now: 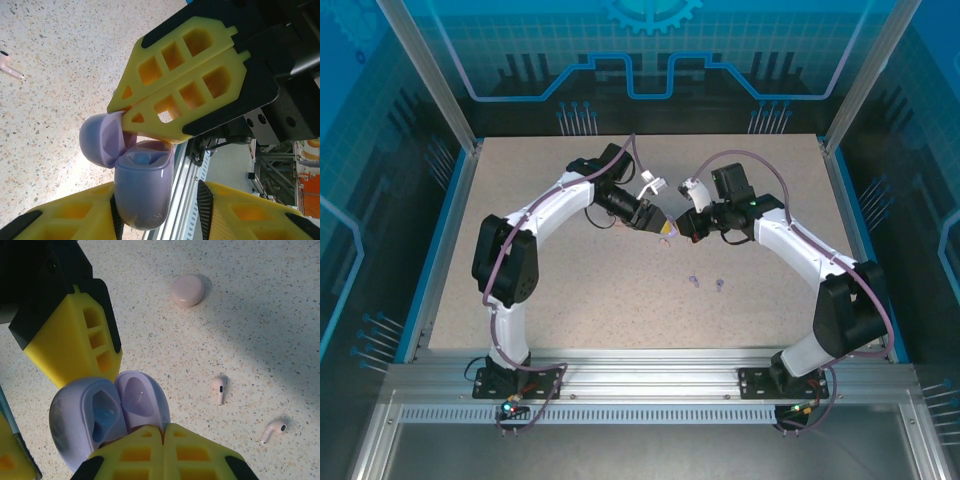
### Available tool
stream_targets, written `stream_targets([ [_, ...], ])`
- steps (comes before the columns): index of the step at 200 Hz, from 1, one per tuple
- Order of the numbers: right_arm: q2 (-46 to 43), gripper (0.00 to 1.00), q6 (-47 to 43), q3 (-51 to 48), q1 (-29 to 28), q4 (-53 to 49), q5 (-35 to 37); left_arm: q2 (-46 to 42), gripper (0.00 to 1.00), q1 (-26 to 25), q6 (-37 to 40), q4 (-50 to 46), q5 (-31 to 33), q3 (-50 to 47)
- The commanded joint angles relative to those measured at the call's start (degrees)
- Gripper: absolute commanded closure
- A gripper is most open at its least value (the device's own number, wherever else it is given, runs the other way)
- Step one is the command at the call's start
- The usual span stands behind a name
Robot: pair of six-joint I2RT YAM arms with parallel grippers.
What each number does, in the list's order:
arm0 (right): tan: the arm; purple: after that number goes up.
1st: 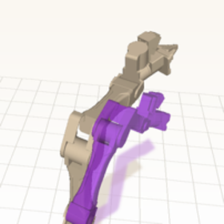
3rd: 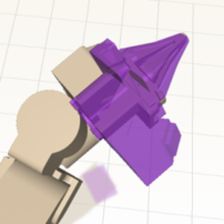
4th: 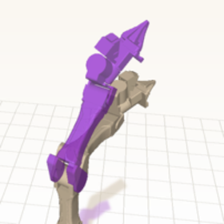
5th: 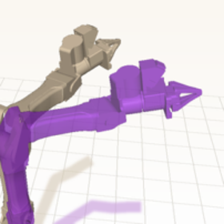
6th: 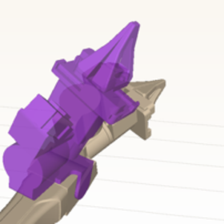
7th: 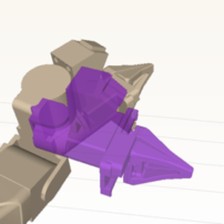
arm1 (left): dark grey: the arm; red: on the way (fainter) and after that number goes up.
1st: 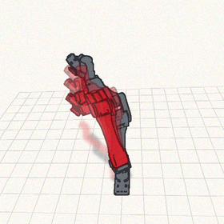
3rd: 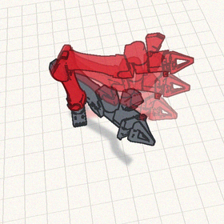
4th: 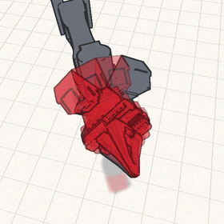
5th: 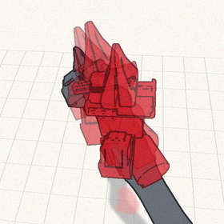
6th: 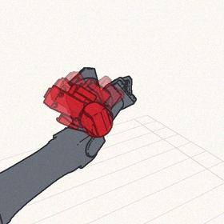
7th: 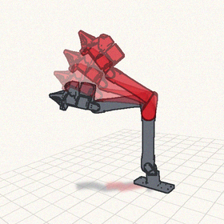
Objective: Insert wireless bluetooth earbuds into charging case
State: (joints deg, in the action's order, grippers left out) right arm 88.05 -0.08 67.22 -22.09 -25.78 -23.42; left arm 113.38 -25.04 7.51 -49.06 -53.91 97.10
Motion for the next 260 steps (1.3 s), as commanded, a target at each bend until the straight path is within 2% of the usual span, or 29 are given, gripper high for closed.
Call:
stream_targets([
  [1,0.43,1.0,-0.34,1.69,-0.31,-0.68,-1.09,1.05,0.56,-0.43,0.48,-0.34,-3.84,1.41],
  [78,-0.16,1.0,0.14,1.95,-0.32,-0.38,-1.78,1.9,0.57,-0.8,0.05,0.1,-3.48,1.6],
  [188,-0.15,1.0,0.22,1.9,-0.26,-0.32,-1.46,2.29,0.71,-0.87,0.04,0.63,-3.42,1.43],
  [209,-0.18,1.0,0.19,1.86,-0.19,-0.4,-1.37,2.19,0.79,-0.81,0.14,0.8,-3.39,1.42],
  [236,-0.47,1.0,1.27,2.12,0.35,-0.32,-0.53,1.97,0.96,-0.8,0.23,1.11,-2.99,1.13],
  [242,-0.59,0.95,1.86,2.21,0.65,-0.41,-0.23,1.79,1.0,-0.67,0.23,1.44,-2.75,0.94],
  [255,-1.06,0.77,2.79,2.47,1.36,-0.64,0.37,1.03,1.0,-0.54,-0.02,2.43,-2.05,0.02],
  [260,-1.39,0.73,2.98,2.48,1.64,-0.82,0.92,0.69,1.0,-0.43,-0.19,2.99,-1.84,-0.33],
])
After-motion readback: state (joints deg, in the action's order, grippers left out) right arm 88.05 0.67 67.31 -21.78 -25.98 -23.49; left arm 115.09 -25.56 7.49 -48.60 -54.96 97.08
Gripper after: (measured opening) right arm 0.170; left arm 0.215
